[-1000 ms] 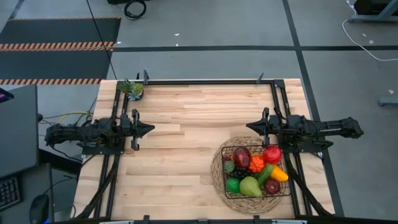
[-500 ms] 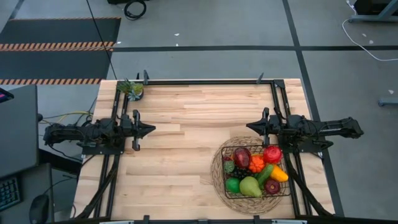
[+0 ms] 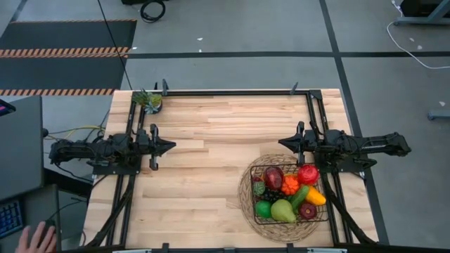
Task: Build produce basket
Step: Return to Home Position
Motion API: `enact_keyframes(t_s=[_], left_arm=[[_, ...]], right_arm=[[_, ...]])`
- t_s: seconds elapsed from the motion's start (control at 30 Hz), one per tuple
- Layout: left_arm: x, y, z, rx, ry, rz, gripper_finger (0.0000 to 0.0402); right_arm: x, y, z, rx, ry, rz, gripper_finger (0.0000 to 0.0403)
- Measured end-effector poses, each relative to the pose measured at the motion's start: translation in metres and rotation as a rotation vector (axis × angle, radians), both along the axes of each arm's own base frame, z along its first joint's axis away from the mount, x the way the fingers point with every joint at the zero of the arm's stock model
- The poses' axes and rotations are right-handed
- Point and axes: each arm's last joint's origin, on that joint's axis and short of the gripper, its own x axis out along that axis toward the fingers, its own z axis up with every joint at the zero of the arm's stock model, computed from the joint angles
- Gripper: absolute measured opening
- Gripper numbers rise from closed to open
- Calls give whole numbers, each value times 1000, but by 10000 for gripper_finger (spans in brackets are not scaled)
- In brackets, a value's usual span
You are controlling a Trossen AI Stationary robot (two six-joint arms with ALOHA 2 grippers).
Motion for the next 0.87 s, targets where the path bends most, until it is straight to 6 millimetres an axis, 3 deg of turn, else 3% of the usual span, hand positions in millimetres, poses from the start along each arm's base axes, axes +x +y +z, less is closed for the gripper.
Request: enact_keyframes(t_s=[0.87], left_arm=[[0,0,0,0,0,0,30]], right_arm=[[0,0,0,0,0,0,16]])
